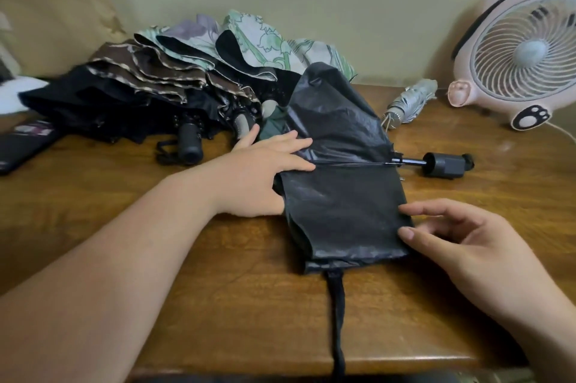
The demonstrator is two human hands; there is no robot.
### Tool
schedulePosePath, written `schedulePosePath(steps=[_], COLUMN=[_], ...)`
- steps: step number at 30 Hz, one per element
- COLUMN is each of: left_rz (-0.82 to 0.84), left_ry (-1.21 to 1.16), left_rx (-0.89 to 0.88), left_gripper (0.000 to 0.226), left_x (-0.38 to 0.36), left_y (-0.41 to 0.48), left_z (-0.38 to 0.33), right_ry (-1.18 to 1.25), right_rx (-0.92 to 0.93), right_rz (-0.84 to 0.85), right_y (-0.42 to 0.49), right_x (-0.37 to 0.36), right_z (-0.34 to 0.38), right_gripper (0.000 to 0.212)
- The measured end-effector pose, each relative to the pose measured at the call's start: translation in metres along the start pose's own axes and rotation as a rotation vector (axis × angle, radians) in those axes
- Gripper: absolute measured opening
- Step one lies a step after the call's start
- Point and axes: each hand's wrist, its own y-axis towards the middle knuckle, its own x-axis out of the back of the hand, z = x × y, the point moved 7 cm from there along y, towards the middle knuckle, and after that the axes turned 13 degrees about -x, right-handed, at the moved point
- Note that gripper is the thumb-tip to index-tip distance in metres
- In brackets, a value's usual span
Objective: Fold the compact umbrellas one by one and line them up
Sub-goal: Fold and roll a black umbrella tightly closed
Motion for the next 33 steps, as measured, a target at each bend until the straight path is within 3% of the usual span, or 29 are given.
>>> schedulePosePath(steps=[4,7,9,12,15,18,24,30,33], left_rz=[0.098,0.083,0.075,0.065,0.058,0.044,-0.037,-0.06,-0.155], left_ry=[0.014,-0.022,-0.054,-0.069,-0.06,-0.029,-0.079,0.148,0.233], left_rx=[0.02,0.017,0.012,0.008,0.0,0.003,0.185,0.33,0.271], left_gripper=[0.07,0.065,0.061,0.058,0.055,0.046,0.031,0.046,0.048], left_x=[0.0,0.002,0.002,0.002,0.001,0.004,0.019,0.023,0.03], left_y=[-0.004,-0.007,-0.009,-0.009,-0.008,-0.01,-0.022,-0.029,-0.03], left_z=[-0.002,-0.001,-0.001,0.0,-0.001,-0.001,0.008,-0.002,-0.021], right_ry=[-0.097,-0.259,-0.463,-0.589,-0.855,-1.11,-1.142,-1.103,-1.123], right_rx=[-0.055,-0.05,0.141,0.389,0.533,0.55,0.533,0.521,0.506], right_rz=[-0.022,-0.133,-0.254,-0.295,-0.094,0.093,0.098,0.102,0.111], right_y=[-0.006,-0.003,0.003,0.012,0.03,0.052,0.071,0.074,0.076], right_x=[0.001,0.014,0.023,0.0,-0.052,-0.081,-0.082,-0.081,-0.083], right_z=[0.003,0.008,0.027,0.073,0.091,0.064,0.027,0.027,0.027], right_gripper=[0.031,0.04,0.025,0.013,0.043,0.067,0.084,0.095,0.098])
